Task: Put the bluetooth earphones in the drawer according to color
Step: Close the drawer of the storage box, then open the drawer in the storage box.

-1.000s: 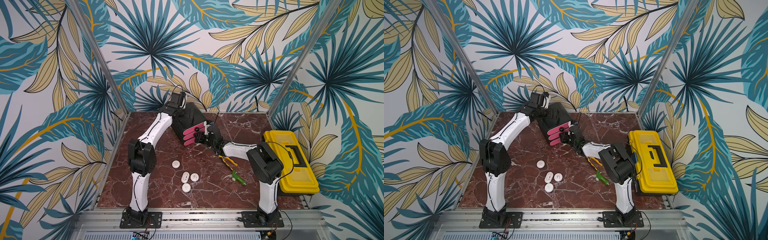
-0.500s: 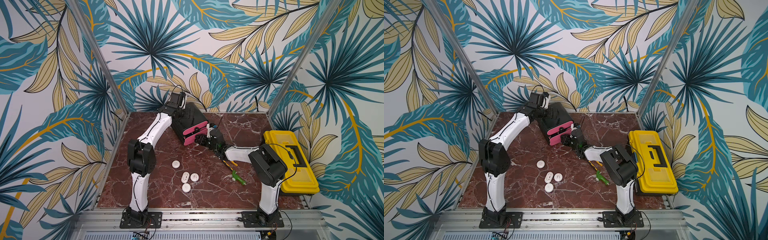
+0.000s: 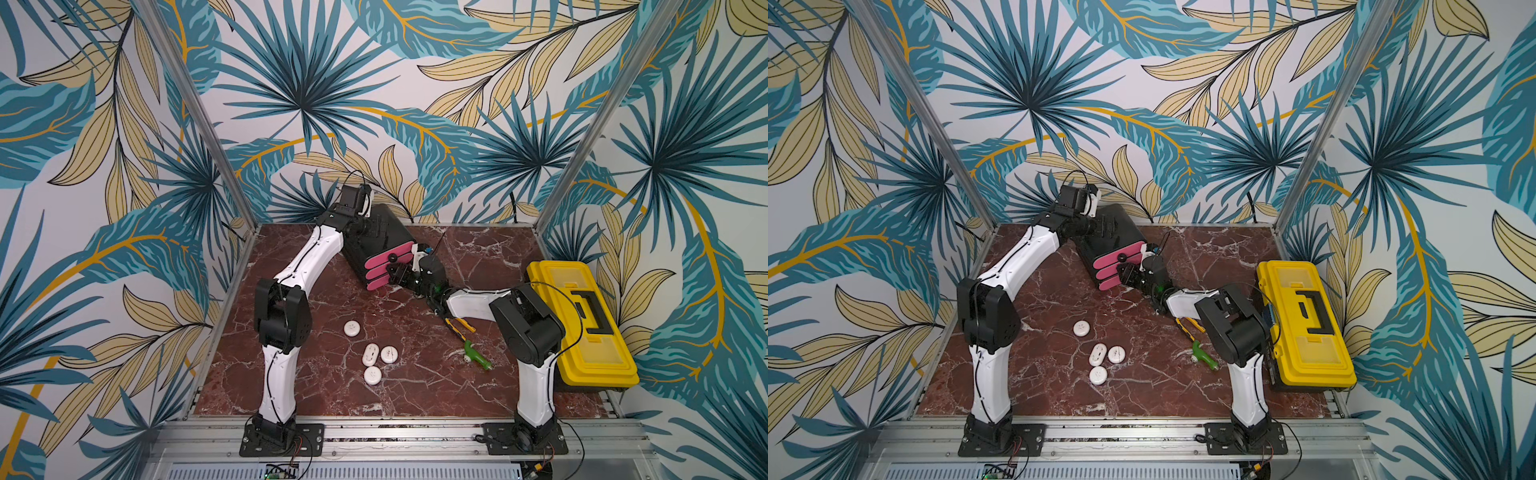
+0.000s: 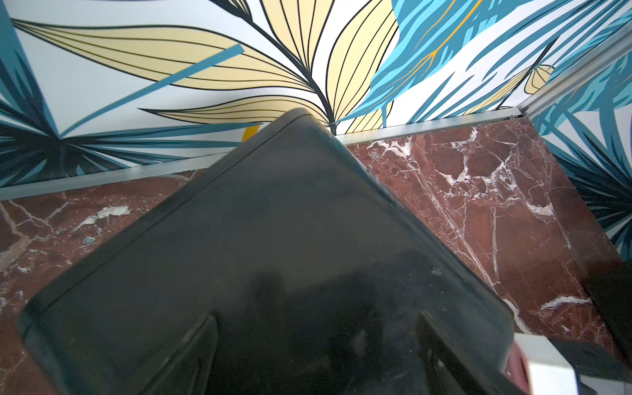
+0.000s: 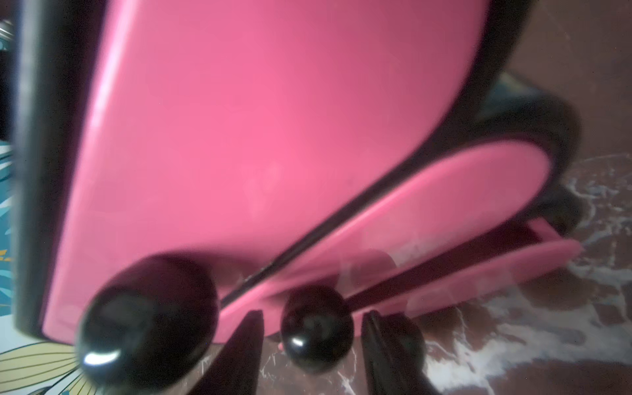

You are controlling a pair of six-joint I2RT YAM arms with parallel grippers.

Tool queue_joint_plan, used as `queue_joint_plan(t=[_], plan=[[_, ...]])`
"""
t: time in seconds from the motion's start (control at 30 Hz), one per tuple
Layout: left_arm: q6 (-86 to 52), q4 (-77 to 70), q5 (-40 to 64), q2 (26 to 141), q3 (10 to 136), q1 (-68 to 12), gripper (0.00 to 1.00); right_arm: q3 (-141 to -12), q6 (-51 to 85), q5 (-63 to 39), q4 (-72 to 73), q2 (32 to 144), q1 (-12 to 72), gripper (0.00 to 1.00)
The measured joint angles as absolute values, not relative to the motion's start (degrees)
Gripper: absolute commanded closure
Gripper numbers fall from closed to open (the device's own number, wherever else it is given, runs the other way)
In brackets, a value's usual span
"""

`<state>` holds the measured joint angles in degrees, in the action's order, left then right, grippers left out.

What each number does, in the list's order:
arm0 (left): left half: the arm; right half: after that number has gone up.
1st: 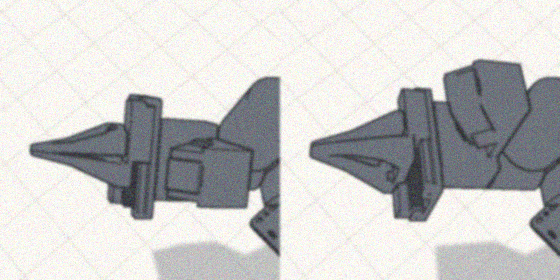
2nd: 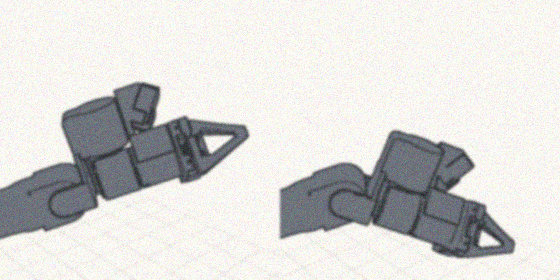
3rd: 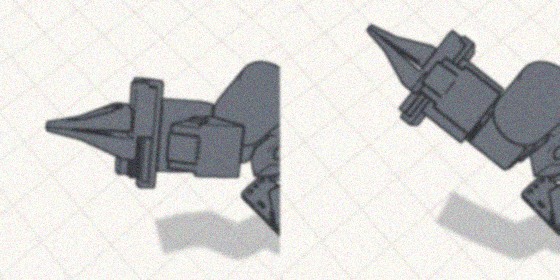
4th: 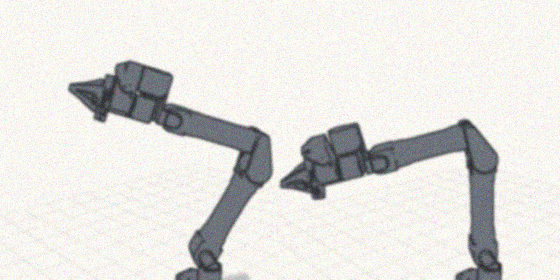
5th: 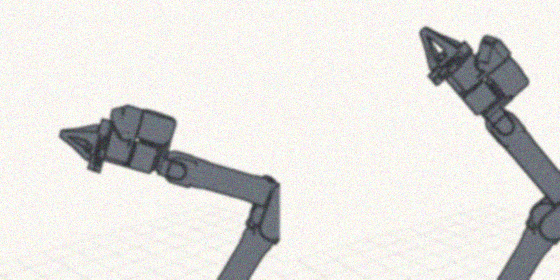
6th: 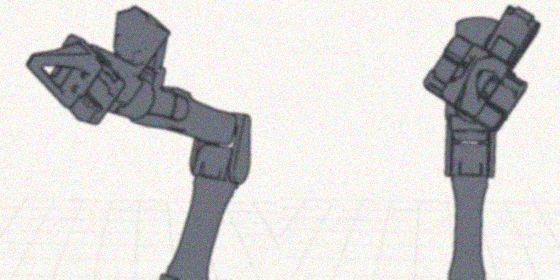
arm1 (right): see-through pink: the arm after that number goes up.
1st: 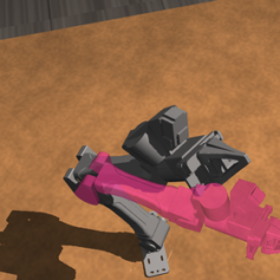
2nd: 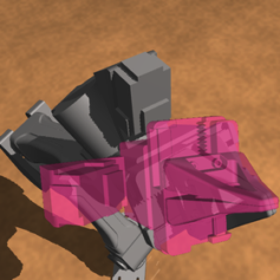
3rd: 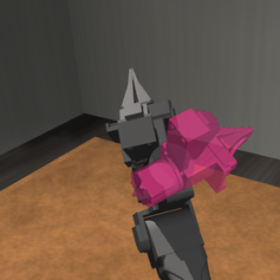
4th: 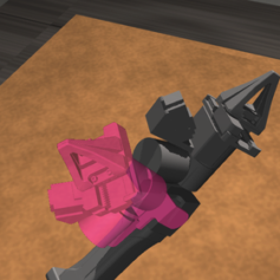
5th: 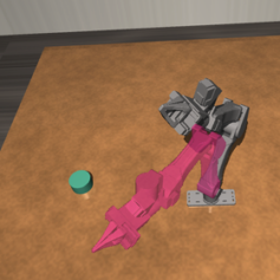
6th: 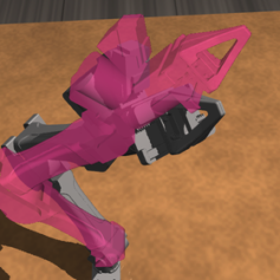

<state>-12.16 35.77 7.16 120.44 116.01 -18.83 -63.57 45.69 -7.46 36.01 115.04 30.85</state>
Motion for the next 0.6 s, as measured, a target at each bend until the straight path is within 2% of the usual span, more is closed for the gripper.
queue_joint_plan(t=[0.27, 0.6], plan=[[-12.2, 35.6, 7.7, 120.0, 115.3, -18.7, 0.05, -58.4, 45.9, -6.4, 36.3, 109.6, 30.1, 0.47], [-12.2, 35.5, 8.1, 119.8, 115.1, -18.5, 0.05, -57.4, 48.8, -8.3, 38.7, 113.6, 28.6, 0.50]])
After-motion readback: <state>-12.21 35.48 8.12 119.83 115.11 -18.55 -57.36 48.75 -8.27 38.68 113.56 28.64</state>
